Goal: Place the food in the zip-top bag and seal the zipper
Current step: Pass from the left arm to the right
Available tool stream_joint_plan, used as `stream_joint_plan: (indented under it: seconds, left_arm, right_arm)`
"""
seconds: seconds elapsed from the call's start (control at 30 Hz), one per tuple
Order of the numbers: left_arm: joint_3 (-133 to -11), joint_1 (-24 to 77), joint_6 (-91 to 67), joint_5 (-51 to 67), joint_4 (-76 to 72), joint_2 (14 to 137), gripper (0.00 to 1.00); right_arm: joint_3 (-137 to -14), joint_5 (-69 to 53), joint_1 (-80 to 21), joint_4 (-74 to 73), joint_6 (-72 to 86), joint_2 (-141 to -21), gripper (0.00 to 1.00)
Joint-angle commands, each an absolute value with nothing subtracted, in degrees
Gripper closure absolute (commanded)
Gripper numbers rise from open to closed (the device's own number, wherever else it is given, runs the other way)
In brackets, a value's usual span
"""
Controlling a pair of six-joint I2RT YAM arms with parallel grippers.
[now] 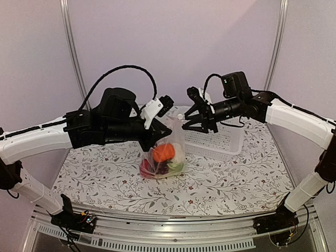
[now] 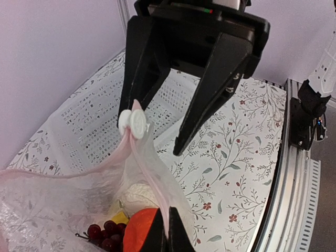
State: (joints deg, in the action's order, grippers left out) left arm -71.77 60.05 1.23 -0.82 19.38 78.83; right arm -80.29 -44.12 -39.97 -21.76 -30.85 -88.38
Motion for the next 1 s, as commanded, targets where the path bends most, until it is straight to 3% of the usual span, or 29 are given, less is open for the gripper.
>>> stream_joint_plan:
  seconds: [0.0, 0.1, 0.23, 0.47, 0.6, 0.63, 0.8, 0.9, 0.97]
  left_arm:
    - [-70.38, 58.83, 0.75, -0.92, 15.87, 76.66, 1.0]
    - [-70.18, 58.68, 0.76, -0.97, 15.9, 76.64, 1.0]
    - [-70.05, 58.48, 0.77, -0.97, 15.91, 76.56, 1.0]
    - [-69.96, 58.12, 0.79, -1.27, 15.71, 76.46, 1.0]
    - [-70.38, 58.1, 0.92, -2.08, 15.94, 76.14, 0.98]
    - [-70.58, 58.11, 1.02, -2.35, 16.32, 76.05, 0.95]
    - [-73.66, 58.13, 1.93, -2.82, 18.02, 75.53, 0.57]
    - [-74.77, 58.14, 3.44, -2.07, 17.6, 75.44, 0.44]
    - [-75.67, 58.02, 4.77, -0.68, 17.83, 76.28, 0.42]
  right_arm:
    - [-81.99, -47.83, -39.81, -22.05, -30.5, -90.23, 0.63]
    - [-82.13, -48.87, -39.81, -22.07, -30.41, -90.13, 0.72]
    - [-82.44, -49.63, -39.81, -21.89, -29.91, -89.35, 0.75]
    - [-82.23, -48.29, -39.77, -21.62, -28.93, -89.2, 0.97]
    - [-81.39, -47.04, -39.81, -21.49, -29.29, -89.16, 1.0]
    - [-81.12, -46.85, -39.81, -21.43, -29.38, -89.04, 1.0]
    - [-80.6, -46.5, -39.88, -22.32, -30.46, -87.8, 1.0]
    - [-80.6, -46.74, -40.03, -24.21, -32.58, -86.65, 1.0]
    - [-80.6, -46.81, -40.16, -25.4, -33.85, -85.75, 1.0]
